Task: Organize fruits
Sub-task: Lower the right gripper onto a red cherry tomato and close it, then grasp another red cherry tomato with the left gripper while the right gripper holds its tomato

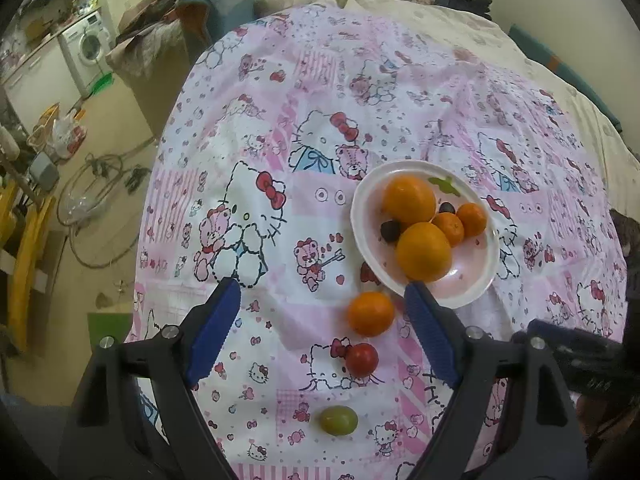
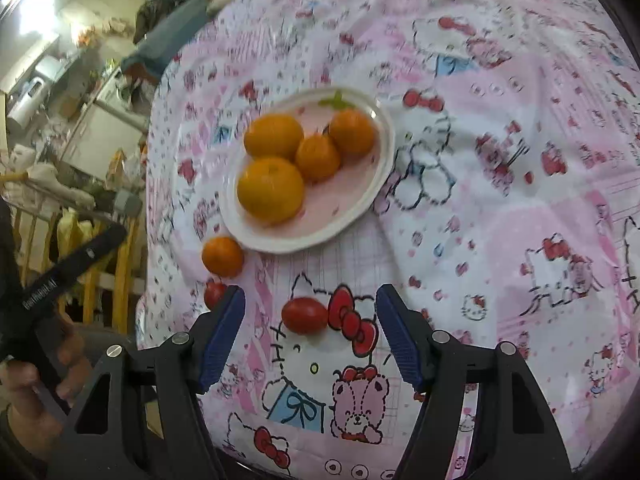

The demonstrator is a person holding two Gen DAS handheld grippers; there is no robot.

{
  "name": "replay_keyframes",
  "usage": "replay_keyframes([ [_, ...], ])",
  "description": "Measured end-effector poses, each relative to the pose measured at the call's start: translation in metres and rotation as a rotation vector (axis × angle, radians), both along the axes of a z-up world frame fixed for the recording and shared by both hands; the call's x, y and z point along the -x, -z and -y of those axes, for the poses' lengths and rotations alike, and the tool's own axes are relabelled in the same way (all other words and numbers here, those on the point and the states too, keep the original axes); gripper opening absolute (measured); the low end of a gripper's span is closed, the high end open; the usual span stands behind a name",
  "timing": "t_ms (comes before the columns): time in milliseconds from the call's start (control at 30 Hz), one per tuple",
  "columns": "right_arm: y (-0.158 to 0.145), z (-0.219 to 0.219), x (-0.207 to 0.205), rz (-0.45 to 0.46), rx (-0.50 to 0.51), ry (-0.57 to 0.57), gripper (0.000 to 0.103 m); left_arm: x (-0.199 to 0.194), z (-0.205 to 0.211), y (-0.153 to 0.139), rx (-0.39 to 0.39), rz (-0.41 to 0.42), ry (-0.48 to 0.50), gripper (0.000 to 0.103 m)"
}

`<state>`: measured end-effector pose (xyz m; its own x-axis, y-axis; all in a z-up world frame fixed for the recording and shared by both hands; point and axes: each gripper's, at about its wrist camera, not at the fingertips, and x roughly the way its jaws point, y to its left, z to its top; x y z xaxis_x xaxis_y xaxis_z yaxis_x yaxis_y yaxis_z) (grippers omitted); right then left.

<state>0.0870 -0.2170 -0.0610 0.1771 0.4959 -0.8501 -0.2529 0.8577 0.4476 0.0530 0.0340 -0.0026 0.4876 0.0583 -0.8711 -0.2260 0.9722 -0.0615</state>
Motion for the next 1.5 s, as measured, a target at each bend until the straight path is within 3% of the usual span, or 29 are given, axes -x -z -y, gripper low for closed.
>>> replay_keyframes([
  [133, 0.015, -0.021, 0.000, -0.011, 0.063, -0.059, 0.070, -0.001, -0.005, 0.004, 0.020, -0.018, -0.018, 0.082],
  [333, 0.046, -0.053, 0.003, -0.046, 0.186, -0.146, 0.060, -0.001, -0.014, 0.012, 0.063, -0.060, -0.043, 0.082],
  [433, 0.049, -0.059, 0.004, -0.019, 0.219, -0.171, 0.056, 0.000, -0.020, 0.016, 0.095, -0.078, -0.061, 0.082],
  [500, 0.049, -0.062, 0.005, -0.007, 0.228, -0.188, 0.042, 0.000, -0.023, 0.019, 0.102, -0.087, -0.074, 0.082],
  [633, 0.040, -0.064, 0.006, 0.012, 0.223, -0.241, 0.040, 0.000, -0.025, 0.021, 0.115, -0.088, -0.077, 0.082],
  [833, 0.031, -0.053, 0.006, 0.004, 0.165, -0.204, 0.040, -0.003, -0.021, 0.029, 0.111, -0.121, -0.055, 0.082],
  [1333, 0.003, -0.004, -0.004, 0.027, 0.053, -0.029, 0.040, -0.014, 0.036, 0.087, 0.059, -0.332, 0.139, 0.081],
  [1500, 0.005, 0.010, -0.005, 0.016, 0.058, 0.000, 0.040, -0.019, 0.055, 0.108, 0.020, -0.404, 0.194, 0.060],
])
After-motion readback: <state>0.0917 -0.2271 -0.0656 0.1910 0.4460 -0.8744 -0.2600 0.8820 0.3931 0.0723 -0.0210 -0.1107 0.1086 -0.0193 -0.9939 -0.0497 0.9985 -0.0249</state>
